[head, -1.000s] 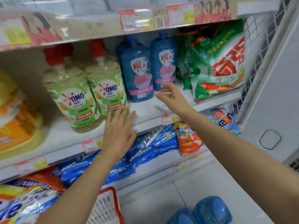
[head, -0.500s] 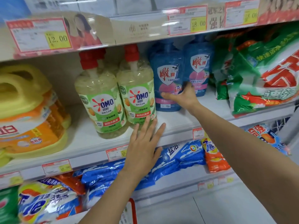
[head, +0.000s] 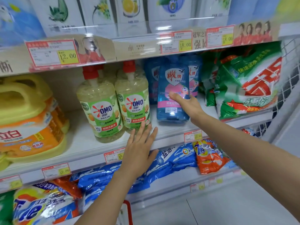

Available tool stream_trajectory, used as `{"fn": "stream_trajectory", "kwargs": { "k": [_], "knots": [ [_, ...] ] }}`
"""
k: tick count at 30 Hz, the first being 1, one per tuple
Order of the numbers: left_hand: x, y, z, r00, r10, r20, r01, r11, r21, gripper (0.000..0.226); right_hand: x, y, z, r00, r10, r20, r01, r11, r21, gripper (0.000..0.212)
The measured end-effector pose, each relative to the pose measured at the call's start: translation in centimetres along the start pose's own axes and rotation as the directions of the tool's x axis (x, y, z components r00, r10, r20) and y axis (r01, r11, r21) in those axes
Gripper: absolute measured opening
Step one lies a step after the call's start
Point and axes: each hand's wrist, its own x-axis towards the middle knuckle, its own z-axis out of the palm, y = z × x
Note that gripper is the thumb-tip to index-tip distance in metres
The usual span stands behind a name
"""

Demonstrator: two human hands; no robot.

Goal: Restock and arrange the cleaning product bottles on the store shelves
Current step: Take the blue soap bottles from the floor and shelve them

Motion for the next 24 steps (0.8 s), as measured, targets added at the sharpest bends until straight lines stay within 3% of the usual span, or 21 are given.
{"fn": "stream_trajectory", "kwargs": {
  "k": [3, 5, 6, 8, 9, 10, 16, 18, 20, 22, 24],
  "knots": [
    [-0.2, 1.1, -1.4, 0.998, -0.053, -0.044, 0.035, 0.938, -0.344, 0.060, -2.9, -1.1, -1.3, 0.991, 0.002, 0.135, -0.013, 0.997, 0.082, 0.060],
    [-0.5, 2.5, -3.0, 0.976, -0.196, -0.093, 0.108, 0.810, -0.576, 0.055, -5.3, -1.4, -1.9, 0.980, -0.002, 0.199, -0.015, 0.996, 0.082, 0.054],
    [-0.6, 3.5, -3.9, 0.955, -0.286, -0.076, 0.152, 0.694, -0.703, 0.054, -6.2, -1.2, -2.2, 0.972, -0.015, 0.233, -0.005, 0.996, 0.086, 0.053],
    [-0.7, 5.7, -6.3, 0.916, -0.395, 0.073, 0.213, 0.324, -0.922, 0.059, -8.7, -0.6, -2.6, 0.958, -0.032, 0.284, 0.003, 0.995, 0.102, 0.055],
    [-0.9, 6.7, -7.3, 0.900, -0.400, 0.173, 0.252, 0.156, -0.955, 0.062, -10.3, -0.3, -2.6, 0.952, -0.041, 0.302, 0.007, 0.994, 0.112, 0.054],
    [-1.2, 7.4, -8.2, 0.887, -0.386, 0.253, 0.299, 0.064, -0.952, 0.062, -11.5, 0.4, -2.7, 0.946, -0.051, 0.319, 0.012, 0.992, 0.125, 0.053],
    [-6.5, 9.5, -8.9, 0.810, -0.458, 0.366, 0.359, -0.105, -0.927, 0.042, -18.6, 3.6, -4.0, 0.940, 0.056, 0.336, -0.102, 0.987, 0.121, 0.085],
    [-8.2, 10.2, -9.2, 0.806, -0.442, 0.394, 0.366, -0.151, -0.918, 0.034, -20.8, 4.2, -4.4, 0.922, 0.094, 0.377, -0.192, 0.953, 0.233, 0.076],
    [-9.6, 10.9, -9.5, 0.821, -0.406, 0.401, 0.387, -0.120, -0.914, 0.031, -23.0, 4.4, -4.3, 0.896, 0.089, 0.435, -0.252, 0.909, 0.331, 0.067],
    [-10.7, 11.3, -9.9, 0.825, -0.391, 0.408, 0.413, -0.077, -0.908, 0.037, -24.7, 4.3, -4.2, 0.887, 0.087, 0.454, -0.276, 0.887, 0.371, 0.063],
    [-11.2, 11.5, -10.7, 0.820, -0.341, 0.460, 0.470, -0.058, -0.881, 0.047, -26.0, 3.2, -4.5, 0.890, 0.089, 0.448, -0.289, 0.870, 0.399, 0.045]
  ]
}}
